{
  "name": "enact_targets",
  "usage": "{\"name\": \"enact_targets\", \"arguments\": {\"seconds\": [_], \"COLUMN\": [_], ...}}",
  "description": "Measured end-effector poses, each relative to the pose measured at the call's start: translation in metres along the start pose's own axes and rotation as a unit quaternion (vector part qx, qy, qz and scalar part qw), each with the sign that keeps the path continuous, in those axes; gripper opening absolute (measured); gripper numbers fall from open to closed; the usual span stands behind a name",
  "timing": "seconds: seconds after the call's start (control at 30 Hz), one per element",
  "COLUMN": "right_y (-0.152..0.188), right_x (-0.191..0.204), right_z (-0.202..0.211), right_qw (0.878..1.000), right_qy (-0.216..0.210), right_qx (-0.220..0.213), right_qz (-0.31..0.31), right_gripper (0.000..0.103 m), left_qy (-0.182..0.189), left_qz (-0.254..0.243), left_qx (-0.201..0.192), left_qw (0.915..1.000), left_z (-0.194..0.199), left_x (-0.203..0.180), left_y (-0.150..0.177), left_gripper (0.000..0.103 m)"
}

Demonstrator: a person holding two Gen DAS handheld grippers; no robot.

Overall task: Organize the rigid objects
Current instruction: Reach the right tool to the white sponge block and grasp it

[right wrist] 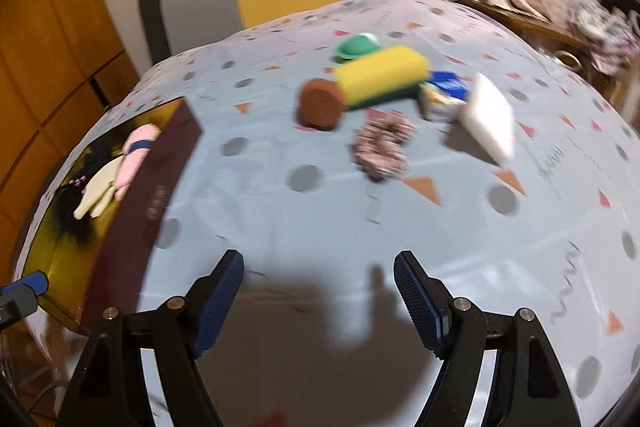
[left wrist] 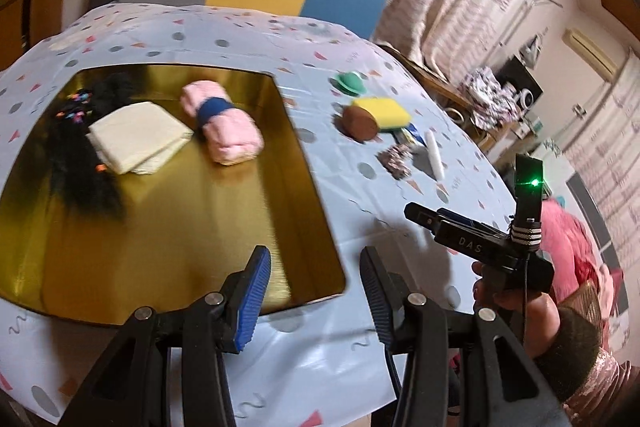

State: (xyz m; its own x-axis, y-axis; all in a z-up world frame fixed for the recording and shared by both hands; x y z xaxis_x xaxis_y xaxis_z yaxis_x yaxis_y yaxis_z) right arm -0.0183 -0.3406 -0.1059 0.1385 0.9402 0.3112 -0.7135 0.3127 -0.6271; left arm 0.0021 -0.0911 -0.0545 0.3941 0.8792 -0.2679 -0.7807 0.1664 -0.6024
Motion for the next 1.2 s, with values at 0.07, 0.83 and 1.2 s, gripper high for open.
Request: {"name": "enact_targets", "arguments": {"seconds": [0.07,0.83,1.2], "right_y": [0.003,-0.109,-0.092], "right_x": [-0.018,-0.177,-0.167], "right_z": [0.007,-0.048,-0.037], "right_qw": [1.0,0.968,0.989], "right_qy": [0.011,0.04,0.017], "right_qx": [-0.011,-0.067,-0.05], "right_qz": [-0.015,-0.239,-0.139], "right_gripper": [0.078,0.085,0.058], "left_qy": [0.004,-0.04,-0.025], "left_qz": [-0.01,-0.039,-0.071], "left_qx": [0.002,0.01,0.028], "left_qw": [0.9999,0.9984,0.9968], "left_z": [-0.001,-0.01,-0.03], "left_x": [-0.009,-0.044,-0.081], "left_y": [0.0,-0.007,-0.014], "left_gripper": [0.047,0.047,0.047]}}
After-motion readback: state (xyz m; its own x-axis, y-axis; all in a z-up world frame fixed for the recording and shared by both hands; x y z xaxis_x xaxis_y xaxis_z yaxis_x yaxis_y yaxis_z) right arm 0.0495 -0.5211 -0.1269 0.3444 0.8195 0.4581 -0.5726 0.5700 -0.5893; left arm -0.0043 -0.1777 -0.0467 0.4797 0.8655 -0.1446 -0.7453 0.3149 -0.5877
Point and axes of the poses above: each gripper's, at about its wrist camera, not at the fingertips, and z roughly against the way its jaws point, x to its left, y to its underside, the point moved 2 cm from there along -z, roughly the way its jaws point, and after that the axes turned 9 degrees about -y, right-handed, at the moved point
